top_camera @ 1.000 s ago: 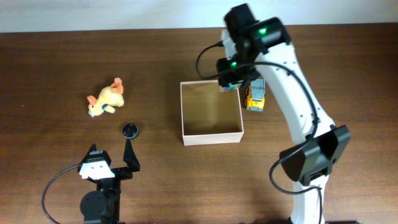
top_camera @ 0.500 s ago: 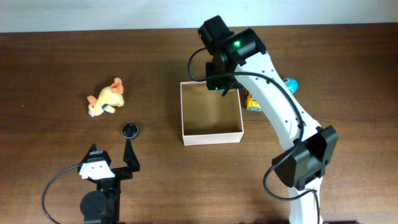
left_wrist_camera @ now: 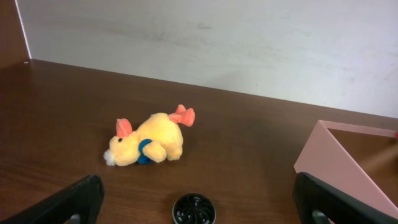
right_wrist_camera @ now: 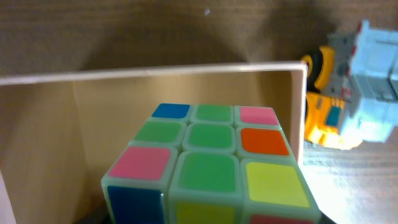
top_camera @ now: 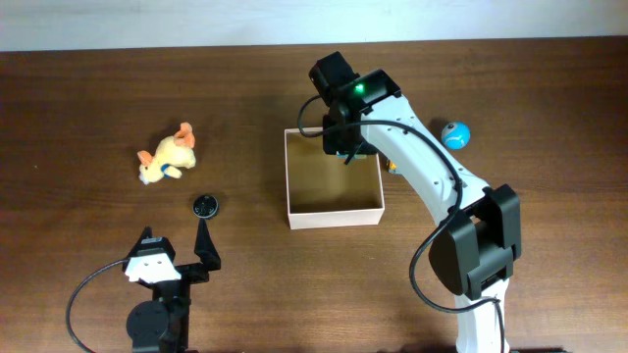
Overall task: Pack container
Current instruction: 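Lift the cube and carry it left over the box, then lower the cube into the box and open the right gripper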
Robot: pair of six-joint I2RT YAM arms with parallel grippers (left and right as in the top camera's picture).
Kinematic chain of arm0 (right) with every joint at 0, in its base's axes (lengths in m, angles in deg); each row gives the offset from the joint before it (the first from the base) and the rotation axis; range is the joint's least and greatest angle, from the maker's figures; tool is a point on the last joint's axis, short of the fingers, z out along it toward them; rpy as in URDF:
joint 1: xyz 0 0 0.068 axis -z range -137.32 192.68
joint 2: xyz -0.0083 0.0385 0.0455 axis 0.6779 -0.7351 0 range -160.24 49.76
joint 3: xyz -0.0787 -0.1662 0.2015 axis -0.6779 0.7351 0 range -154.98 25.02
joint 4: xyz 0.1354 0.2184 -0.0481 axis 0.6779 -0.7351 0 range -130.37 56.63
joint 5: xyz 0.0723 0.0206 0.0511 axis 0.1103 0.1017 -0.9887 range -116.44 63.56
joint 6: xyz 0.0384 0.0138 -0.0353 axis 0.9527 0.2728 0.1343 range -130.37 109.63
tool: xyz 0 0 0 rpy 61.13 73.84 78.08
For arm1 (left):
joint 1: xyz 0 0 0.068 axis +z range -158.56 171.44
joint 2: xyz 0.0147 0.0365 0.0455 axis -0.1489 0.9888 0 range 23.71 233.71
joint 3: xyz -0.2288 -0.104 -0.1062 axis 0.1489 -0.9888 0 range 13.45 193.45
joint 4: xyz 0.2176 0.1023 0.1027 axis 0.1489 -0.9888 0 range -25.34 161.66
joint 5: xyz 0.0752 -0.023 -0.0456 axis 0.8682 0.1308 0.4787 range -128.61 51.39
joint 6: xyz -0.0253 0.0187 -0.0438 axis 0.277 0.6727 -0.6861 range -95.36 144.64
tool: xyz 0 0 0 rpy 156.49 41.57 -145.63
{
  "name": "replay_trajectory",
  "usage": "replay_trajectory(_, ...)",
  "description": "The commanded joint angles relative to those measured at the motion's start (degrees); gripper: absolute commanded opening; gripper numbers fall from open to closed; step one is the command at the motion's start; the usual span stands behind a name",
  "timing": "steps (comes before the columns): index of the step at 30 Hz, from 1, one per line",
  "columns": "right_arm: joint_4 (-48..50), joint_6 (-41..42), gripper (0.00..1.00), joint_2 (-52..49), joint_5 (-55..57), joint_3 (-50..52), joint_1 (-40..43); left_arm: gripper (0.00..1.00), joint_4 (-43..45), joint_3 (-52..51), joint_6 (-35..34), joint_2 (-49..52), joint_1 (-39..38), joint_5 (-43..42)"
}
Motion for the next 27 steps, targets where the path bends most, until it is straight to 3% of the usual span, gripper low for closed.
replay_trajectory(1, 2.2, -0.4, 0.38, -0.1, 1.8, 1.8, -0.2, 0.99, -0.3, -0.1, 0.9, 0.1, 0.3, -0.7)
replay_trajectory(10, 6.4, -2.6, 0.38, -0.1, 3.5, 7.4, -0.1, 0.99, -0.3, -0.1, 0.9, 0.1, 0.3, -0.7)
replay_trajectory(25, 7.7, -4.0, 0.38, -0.1, 4.7, 7.8, 2.8, 0.99, -0.3, -0.1, 0.9, 0.1, 0.3, -0.7)
replay_trajectory(27, 7.7, -4.1, 0.46, -0.1, 4.8, 7.8, 3.0, 0.99, -0.3, -0.1, 0.9, 0.1, 0.3, -0.7)
